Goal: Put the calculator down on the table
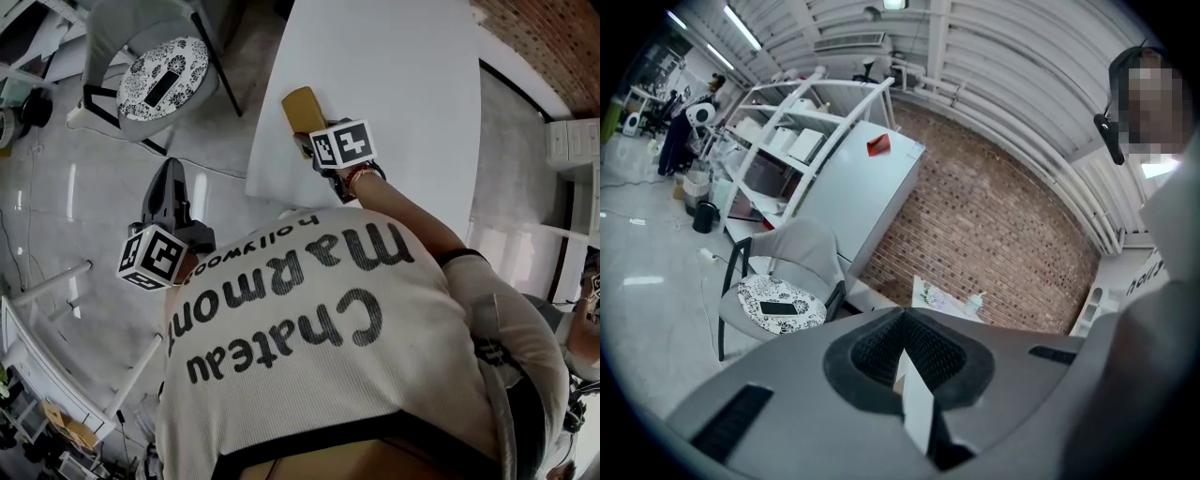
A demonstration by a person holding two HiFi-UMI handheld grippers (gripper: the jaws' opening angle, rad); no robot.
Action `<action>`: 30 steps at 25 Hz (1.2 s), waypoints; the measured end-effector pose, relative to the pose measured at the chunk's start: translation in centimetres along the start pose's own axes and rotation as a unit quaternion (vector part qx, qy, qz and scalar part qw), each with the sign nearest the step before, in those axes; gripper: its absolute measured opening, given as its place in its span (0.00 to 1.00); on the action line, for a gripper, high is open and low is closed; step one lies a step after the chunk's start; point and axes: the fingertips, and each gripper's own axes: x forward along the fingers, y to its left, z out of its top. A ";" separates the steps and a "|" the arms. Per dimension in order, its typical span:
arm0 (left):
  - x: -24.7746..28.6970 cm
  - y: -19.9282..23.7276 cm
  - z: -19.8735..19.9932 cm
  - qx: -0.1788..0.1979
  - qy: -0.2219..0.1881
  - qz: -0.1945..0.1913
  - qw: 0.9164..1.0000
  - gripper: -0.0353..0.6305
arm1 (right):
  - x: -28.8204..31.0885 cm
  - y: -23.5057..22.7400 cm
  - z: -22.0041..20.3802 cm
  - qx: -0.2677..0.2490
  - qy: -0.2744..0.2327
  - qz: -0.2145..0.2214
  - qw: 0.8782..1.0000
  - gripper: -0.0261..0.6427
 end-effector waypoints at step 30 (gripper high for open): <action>-1.2 -1.5 -0.5 0.000 -0.005 -0.002 1.000 0.06 | -1.3 -1.8 -1.1 -0.018 -0.016 -0.059 0.998 0.64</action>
